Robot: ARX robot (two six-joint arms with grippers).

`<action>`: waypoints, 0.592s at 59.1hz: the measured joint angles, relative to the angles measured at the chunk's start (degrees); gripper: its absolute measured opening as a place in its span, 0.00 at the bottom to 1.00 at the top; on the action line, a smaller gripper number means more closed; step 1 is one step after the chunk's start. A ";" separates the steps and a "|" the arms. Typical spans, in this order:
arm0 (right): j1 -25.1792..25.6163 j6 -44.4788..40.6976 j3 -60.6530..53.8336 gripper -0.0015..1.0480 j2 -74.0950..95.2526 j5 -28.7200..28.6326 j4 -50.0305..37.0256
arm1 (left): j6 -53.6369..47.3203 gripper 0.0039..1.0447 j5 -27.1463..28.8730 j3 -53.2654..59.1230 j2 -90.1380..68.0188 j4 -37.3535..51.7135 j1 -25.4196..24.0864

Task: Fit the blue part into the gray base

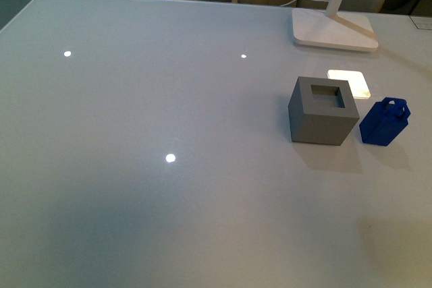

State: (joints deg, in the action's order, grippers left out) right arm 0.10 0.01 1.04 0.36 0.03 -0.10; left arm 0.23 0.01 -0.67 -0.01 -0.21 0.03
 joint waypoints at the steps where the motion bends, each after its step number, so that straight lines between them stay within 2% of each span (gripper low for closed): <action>1: 0.00 0.00 0.00 0.91 0.00 0.00 0.00 | 0.02 0.93 0.00 0.00 0.02 0.00 0.00; 35: 0.00 0.00 0.00 0.91 0.00 0.00 0.00 | 0.00 0.93 0.00 0.00 0.00 0.00 0.00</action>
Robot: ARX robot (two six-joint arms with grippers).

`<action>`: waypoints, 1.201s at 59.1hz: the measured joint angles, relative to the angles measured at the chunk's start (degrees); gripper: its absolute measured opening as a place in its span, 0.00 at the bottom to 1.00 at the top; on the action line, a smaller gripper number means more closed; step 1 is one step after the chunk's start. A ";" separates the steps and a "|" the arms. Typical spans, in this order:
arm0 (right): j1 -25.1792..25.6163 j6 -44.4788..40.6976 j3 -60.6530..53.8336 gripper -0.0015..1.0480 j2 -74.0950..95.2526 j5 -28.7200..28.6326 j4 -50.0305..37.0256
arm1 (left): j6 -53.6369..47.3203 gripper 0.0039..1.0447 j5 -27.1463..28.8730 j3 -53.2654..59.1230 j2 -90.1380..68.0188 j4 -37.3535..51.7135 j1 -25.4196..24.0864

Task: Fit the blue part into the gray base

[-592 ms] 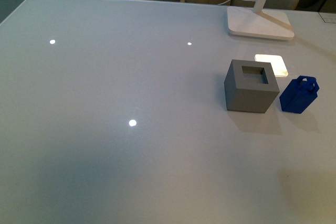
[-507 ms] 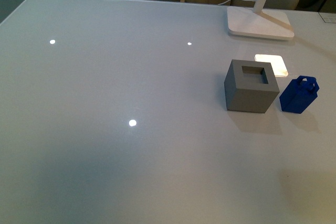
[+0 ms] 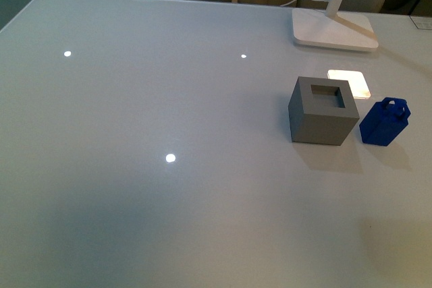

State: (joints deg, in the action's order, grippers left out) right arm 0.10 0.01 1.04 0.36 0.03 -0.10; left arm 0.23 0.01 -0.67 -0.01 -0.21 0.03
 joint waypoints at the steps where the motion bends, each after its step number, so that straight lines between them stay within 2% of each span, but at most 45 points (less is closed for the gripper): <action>1: 0.00 0.00 0.00 0.91 0.00 0.00 0.00 | 0.00 0.93 0.00 0.00 0.02 0.00 0.00; 5: 0.00 0.00 0.00 0.91 0.00 0.00 0.00 | 0.00 0.93 -0.02 0.00 0.02 0.00 0.00; 7: -1.20 0.02 1.40 0.91 1.70 3.06 4.09 | 0.00 0.93 -0.02 0.00 0.02 0.00 0.00; 10: -5.57 1.31 5.51 0.91 7.72 10.16 13.62 | 0.02 0.93 0.07 0.00 0.00 0.00 0.02; 13: -10.01 2.89 8.61 0.91 14.67 12.81 19.67 | 0.00 0.93 0.00 0.00 0.02 0.00 0.00; 15: -11.78 3.28 9.53 0.91 18.21 12.61 20.06 | 0.02 0.93 0.00 0.00 0.00 0.00 0.00; 21: -10.49 3.67 11.85 0.91 27.85 10.14 15.61 | 0.02 0.93 0.02 0.00 0.00 0.00 0.00; 26: -5.35 2.82 14.84 0.91 39.26 5.95 7.39 | 0.00 0.93 0.00 0.00 0.00 0.00 0.00; 35: 1.68 1.40 21.57 0.91 60.52 2.64 -5.03 | 0.00 0.93 0.00 0.00 0.00 0.00 0.00; 40: 3.69 0.79 26.69 0.91 72.67 -0.07 -8.92 | 0.02 0.93 0.00 0.00 0.00 0.00 0.00; 43: 3.96 0.28 29.81 0.91 79.41 0.31 -10.84 | 0.02 0.93 0.00 0.00 0.00 0.00 0.00; 55: 4.04 -0.09 41.44 0.91 99.93 1.25 -11.76 | 0.00 0.93 0.00 0.00 0.00 0.00 0.00; 71: 3.10 0.68 53.48 0.91 113.52 2.78 -9.75 | 0.00 0.93 0.00 0.00 0.00 0.00 0.00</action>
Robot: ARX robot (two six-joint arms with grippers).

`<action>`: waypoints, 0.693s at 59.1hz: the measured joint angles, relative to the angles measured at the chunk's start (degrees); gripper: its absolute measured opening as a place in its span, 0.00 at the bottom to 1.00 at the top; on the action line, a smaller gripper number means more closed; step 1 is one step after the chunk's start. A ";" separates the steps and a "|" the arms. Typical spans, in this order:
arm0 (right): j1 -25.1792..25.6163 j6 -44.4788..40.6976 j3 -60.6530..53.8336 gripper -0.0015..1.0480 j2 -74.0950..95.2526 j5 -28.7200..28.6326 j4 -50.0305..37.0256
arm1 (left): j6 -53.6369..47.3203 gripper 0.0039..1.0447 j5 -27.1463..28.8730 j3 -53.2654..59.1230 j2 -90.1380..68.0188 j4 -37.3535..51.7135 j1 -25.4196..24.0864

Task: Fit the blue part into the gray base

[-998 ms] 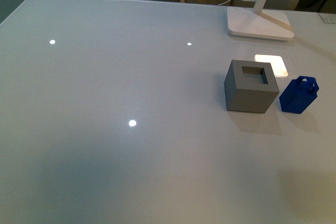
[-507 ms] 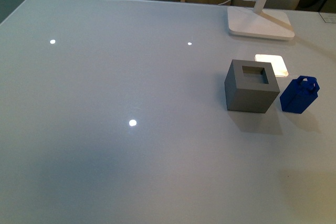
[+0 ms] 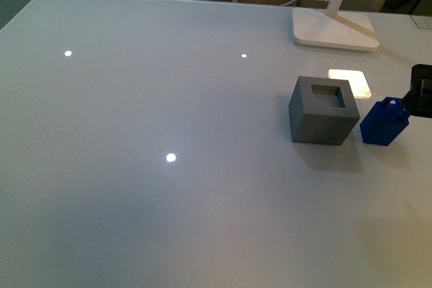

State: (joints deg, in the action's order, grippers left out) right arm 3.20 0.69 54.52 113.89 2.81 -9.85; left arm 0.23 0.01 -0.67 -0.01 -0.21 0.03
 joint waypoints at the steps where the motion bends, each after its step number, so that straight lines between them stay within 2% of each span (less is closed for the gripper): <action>1: -0.11 0.11 0.79 0.91 0.79 -0.02 0.26 | 0.00 0.93 0.00 0.00 0.00 0.00 0.00; 41: -1.11 3.19 14.29 0.91 15.21 1.75 4.11 | 0.00 0.93 0.00 0.00 0.00 0.00 0.00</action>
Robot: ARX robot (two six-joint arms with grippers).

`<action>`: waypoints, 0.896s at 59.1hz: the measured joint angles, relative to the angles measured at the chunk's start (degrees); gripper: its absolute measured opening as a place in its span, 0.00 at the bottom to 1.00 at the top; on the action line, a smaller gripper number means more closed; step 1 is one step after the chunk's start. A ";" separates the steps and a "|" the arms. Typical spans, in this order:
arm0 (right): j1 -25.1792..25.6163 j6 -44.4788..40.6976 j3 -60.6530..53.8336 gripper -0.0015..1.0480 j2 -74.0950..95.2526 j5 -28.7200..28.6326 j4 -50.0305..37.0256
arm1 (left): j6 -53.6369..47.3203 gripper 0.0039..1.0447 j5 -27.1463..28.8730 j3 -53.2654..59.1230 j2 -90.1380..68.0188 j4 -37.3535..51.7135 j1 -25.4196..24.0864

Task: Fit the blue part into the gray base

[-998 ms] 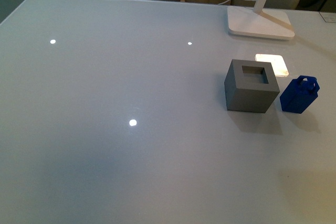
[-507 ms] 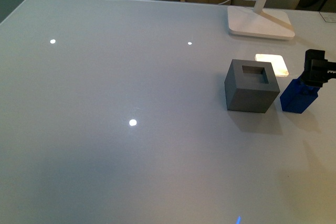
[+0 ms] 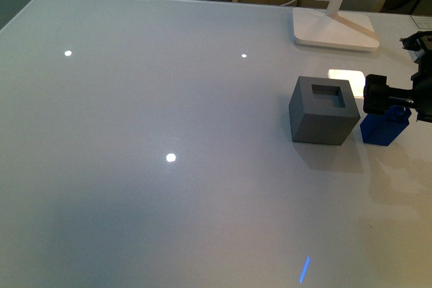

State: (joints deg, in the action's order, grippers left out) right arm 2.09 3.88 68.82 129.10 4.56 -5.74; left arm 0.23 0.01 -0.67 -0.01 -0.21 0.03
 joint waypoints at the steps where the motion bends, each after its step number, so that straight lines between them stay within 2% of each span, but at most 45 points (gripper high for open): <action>1: 0.00 0.02 0.13 0.91 0.09 0.02 0.09 | 0.02 0.93 0.00 0.00 0.00 0.00 0.00; 9: 0.00 0.63 1.33 0.90 1.11 0.11 0.79 | 0.00 0.93 0.00 0.00 0.00 0.00 0.00; 18: 0.00 1.05 1.90 0.69 1.57 0.17 1.20 | 0.02 0.93 0.00 0.00 0.00 0.00 0.00; 21: 0.00 1.11 1.92 0.59 1.57 0.15 1.31 | 0.02 0.93 0.00 0.00 0.00 0.00 0.00; 28: 0.04 1.31 1.79 0.45 1.40 -0.07 1.31 | 0.02 0.93 0.00 0.00 0.00 0.00 0.00; 36: 0.17 1.38 0.22 0.43 -0.13 -1.11 1.51 | 0.02 0.93 0.00 0.00 0.00 0.00 0.00; 53: -0.50 1.57 -4.76 0.43 -15.96 -3.52 5.05 | 0.02 0.93 0.00 0.00 0.00 0.00 0.00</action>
State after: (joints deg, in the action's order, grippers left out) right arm 1.58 5.45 64.05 113.14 1.04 -0.69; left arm 0.25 0.01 -0.67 -0.01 -0.21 0.03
